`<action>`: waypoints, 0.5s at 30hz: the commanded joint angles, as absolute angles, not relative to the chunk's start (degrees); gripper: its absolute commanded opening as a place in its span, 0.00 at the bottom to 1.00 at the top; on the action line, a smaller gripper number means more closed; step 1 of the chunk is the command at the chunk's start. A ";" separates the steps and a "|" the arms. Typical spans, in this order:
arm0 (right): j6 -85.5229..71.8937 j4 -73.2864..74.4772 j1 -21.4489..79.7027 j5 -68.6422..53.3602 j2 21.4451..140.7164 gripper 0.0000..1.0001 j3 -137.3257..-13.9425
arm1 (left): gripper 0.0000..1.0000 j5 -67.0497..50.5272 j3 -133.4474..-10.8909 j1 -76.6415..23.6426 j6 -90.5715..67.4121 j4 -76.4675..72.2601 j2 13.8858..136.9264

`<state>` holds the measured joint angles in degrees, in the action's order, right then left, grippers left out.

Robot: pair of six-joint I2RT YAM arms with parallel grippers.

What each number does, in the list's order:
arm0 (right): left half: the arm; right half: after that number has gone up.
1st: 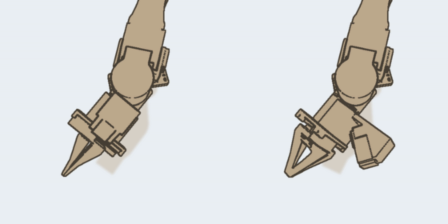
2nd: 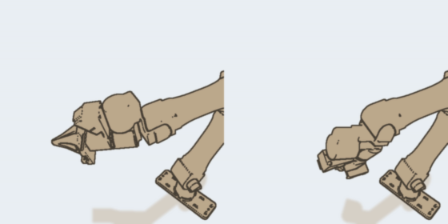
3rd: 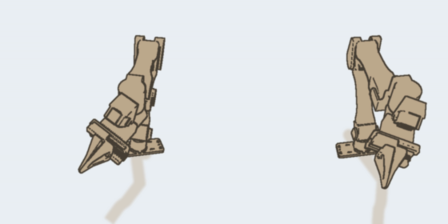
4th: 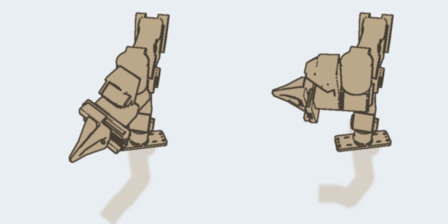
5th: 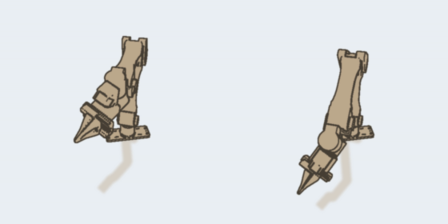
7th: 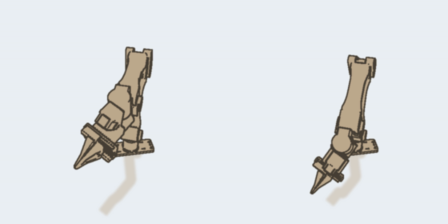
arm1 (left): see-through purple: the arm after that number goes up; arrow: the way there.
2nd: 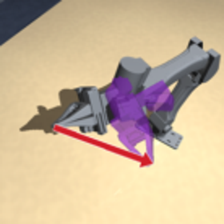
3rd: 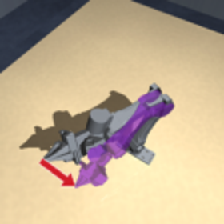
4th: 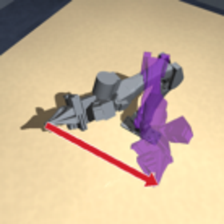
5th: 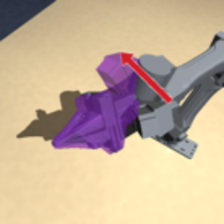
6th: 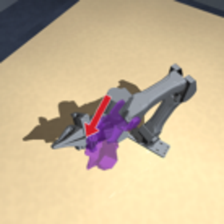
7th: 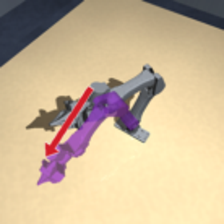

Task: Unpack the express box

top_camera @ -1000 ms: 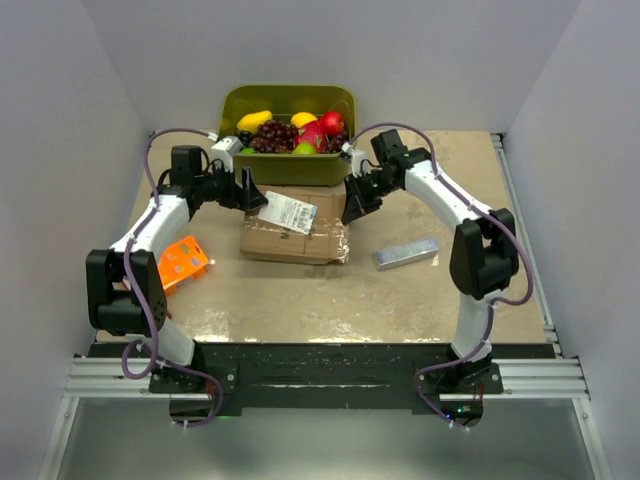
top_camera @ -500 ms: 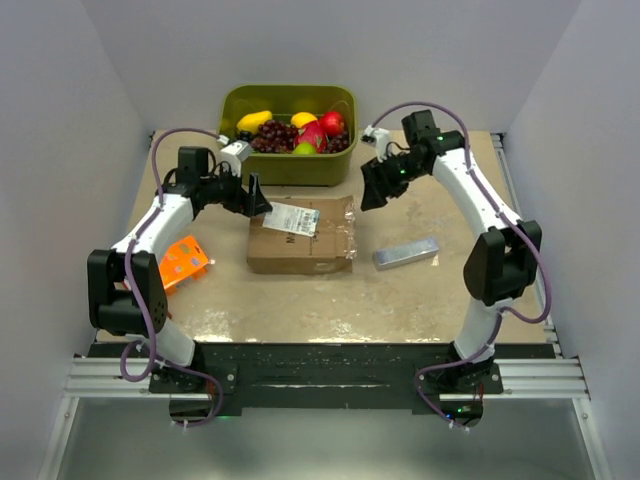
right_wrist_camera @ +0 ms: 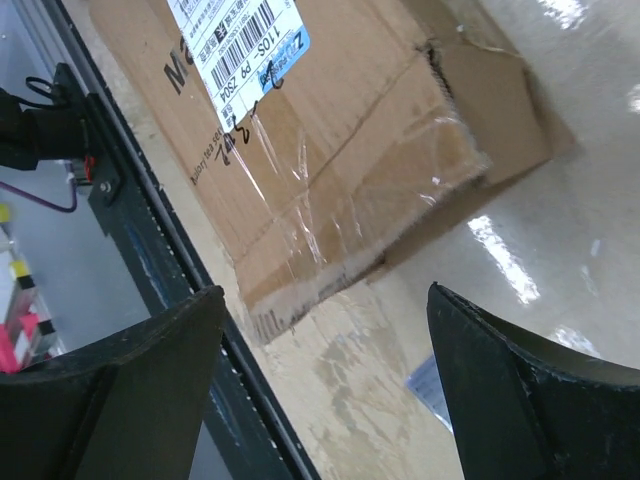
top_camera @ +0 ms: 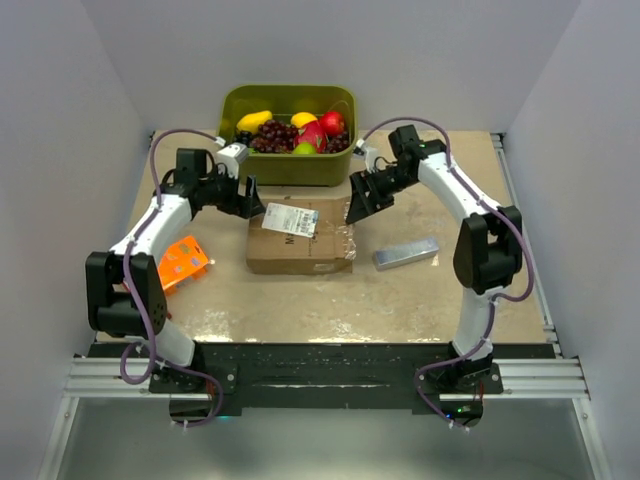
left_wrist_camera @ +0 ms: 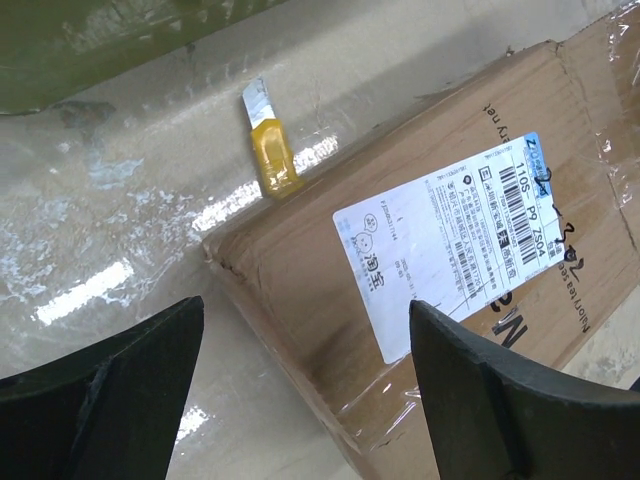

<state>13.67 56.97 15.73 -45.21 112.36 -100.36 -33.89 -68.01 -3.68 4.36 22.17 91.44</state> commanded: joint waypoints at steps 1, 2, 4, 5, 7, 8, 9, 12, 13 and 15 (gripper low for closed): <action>10.38 55.46 18.62 -46.94 114.95 0.86 -100.99 | 0.88 -33.04 -67.33 -3.25 5.45 21.18 87.28; 10.11 54.94 19.07 -46.59 115.31 0.86 -101.07 | 0.88 -33.31 -67.06 -3.25 5.28 21.09 87.01; 8.80 54.06 20.12 -45.18 115.92 0.80 -100.81 | 0.88 -33.66 -66.62 -3.25 5.01 20.92 86.31; 8.70 53.53 20.39 -44.39 116.01 0.74 -100.81 | 0.88 -33.66 -66.62 -3.25 5.01 20.92 86.05; 9.14 53.26 20.65 -44.30 116.02 0.57 -100.64 | 0.88 -33.75 -66.71 -3.25 4.83 21.01 85.87; 9.14 53.17 20.65 -44.12 115.84 0.51 -100.63 | 0.88 -33.84 -66.80 -3.25 4.75 20.92 85.87; 9.31 53.09 20.74 -43.95 115.58 0.46 -100.63 | 0.88 -34.01 -66.88 -3.25 4.49 20.66 85.96; 11.86 53.70 20.92 -44.47 114.00 0.19 -101.07 | 0.88 -34.54 -67.23 -3.25 3.78 19.52 86.57; 12.47 54.05 20.92 -44.39 113.47 0.11 -101.42 | 0.88 -34.63 -67.50 -3.16 3.61 19.16 87.18; 13.88 55.89 21.01 -41.93 110.93 0.00 -104.04 | 0.88 -35.33 -68.98 -2.90 2.99 18.81 87.80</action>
